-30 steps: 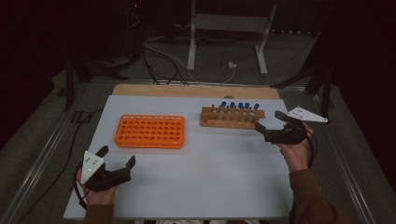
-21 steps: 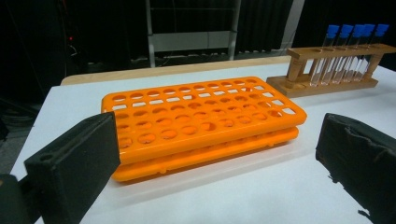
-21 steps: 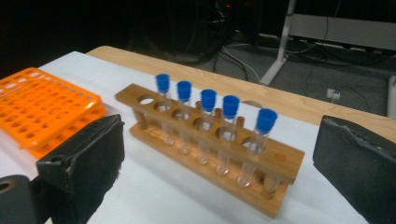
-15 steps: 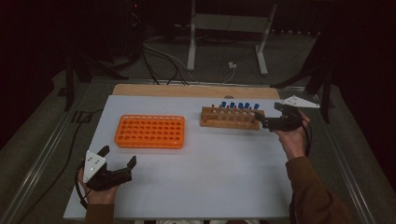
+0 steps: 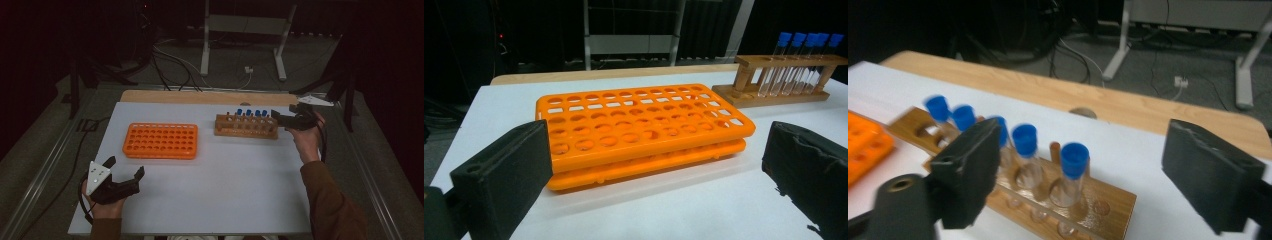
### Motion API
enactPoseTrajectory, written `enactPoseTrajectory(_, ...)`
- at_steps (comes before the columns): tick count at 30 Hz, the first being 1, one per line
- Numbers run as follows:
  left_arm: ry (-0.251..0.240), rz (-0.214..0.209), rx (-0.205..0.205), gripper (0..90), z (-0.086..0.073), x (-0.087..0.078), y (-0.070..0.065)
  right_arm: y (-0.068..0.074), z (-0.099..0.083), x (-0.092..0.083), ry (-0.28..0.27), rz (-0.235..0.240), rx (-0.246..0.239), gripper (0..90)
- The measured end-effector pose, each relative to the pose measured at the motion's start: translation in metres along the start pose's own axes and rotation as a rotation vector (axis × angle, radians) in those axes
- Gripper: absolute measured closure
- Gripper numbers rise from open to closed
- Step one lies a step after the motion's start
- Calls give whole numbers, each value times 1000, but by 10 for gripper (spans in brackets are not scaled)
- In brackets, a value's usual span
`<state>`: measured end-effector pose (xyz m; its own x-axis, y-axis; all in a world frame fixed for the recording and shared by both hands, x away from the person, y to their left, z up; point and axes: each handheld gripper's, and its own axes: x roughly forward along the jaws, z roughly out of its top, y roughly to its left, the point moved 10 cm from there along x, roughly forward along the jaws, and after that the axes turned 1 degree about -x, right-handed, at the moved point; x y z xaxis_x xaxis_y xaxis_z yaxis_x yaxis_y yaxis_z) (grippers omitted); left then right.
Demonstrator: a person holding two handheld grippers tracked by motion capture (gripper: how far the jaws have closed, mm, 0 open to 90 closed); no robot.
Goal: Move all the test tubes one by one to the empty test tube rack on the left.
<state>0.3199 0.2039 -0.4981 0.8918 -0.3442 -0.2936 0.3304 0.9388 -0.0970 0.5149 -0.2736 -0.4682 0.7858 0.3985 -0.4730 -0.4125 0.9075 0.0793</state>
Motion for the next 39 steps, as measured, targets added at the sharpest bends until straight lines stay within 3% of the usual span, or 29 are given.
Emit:
enactPoseTrajectory(3, -1, -2, -2, 8, 0, 0, 0, -3, -10, 13, 32, -20, 2, 382)
enactPoseTrajectory(4, -1, -2, -2, 8, 0, 0, 0, -3, -10, 13, 32, -20, 2, 382)
enactPoseTrajectory(8, -1, -5, -6, 8, 0, 0, 0, 0, -15, 22, 52, -32, -25, 567)
enactPoseTrajectory(9, -2, -5, -6, 9, 0, 0, 1, 1, -17, 25, 53, -31, -24, 653)
enactPoseTrajectory(12, -6, -4, -9, 8, 0, -1, 1, 4, -23, 30, 72, -42, -41, 722)
enactPoseTrajectory(20, -4, -5, -20, 9, -1, 0, 3, 6, -31, 33, 73, -62, -35, 749)
enactPoseTrajectory(27, -2, -9, -16, 9, -1, 0, 2, 8, -28, 32, 56, -66, -31, 763)
enactPoseTrajectory(39, 11, -12, -10, 8, -3, 2, 0, 7, 1, 7, -27, -63, -39, 764)
